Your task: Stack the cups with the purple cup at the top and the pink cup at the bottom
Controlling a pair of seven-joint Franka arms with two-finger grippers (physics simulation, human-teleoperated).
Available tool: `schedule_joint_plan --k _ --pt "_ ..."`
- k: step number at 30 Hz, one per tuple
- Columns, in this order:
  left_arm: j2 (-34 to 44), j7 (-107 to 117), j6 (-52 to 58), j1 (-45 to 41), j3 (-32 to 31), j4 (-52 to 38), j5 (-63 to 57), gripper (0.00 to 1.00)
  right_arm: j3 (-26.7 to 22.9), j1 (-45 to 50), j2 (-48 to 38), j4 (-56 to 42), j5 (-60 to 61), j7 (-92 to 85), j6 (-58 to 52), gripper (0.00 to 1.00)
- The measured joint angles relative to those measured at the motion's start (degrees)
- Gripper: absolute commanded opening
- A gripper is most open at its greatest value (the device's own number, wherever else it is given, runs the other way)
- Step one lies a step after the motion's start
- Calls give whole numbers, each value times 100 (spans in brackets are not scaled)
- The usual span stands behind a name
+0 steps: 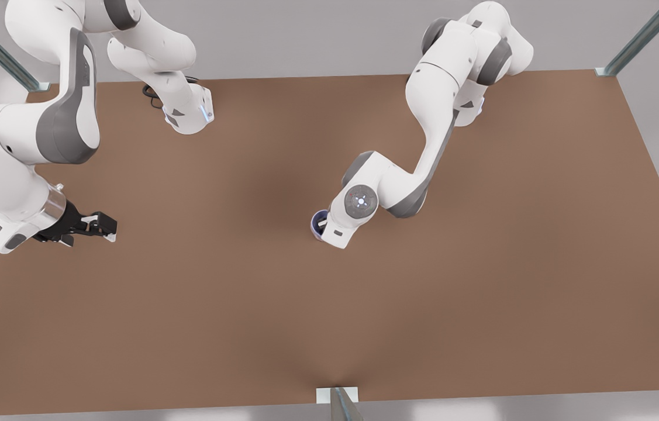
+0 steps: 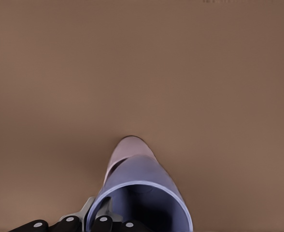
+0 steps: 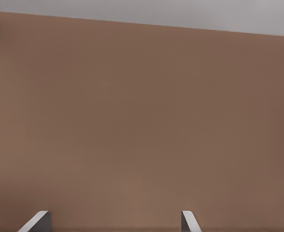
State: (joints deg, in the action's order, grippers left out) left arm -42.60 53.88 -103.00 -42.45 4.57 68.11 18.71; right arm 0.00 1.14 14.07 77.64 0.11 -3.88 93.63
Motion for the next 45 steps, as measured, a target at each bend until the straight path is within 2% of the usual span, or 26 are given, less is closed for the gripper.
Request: schedule_joint_plan --k 21,39,40,42,44,45 --pt "129 76 394 10 -8 64 30 21 0 8 10 0 11 -2 42 100" --pt "59 115 43 -9 -9 274 174 21 16 24 23 0 11 3 114 100" --pt "58 115 19 -13 -9 283 174 24 17 25 23 0 11 3 116 100" --pt "52 109 -29 -11 -9 293 184 81 17 14 23 0 11 3 118 100" --pt "51 97 -80 -10 -8 297 208 96 11 5 23 0 11 3 120 100" --pt "51 90 -106 -10 -8 297 223 97 10 1 23 0 11 3 121 100"
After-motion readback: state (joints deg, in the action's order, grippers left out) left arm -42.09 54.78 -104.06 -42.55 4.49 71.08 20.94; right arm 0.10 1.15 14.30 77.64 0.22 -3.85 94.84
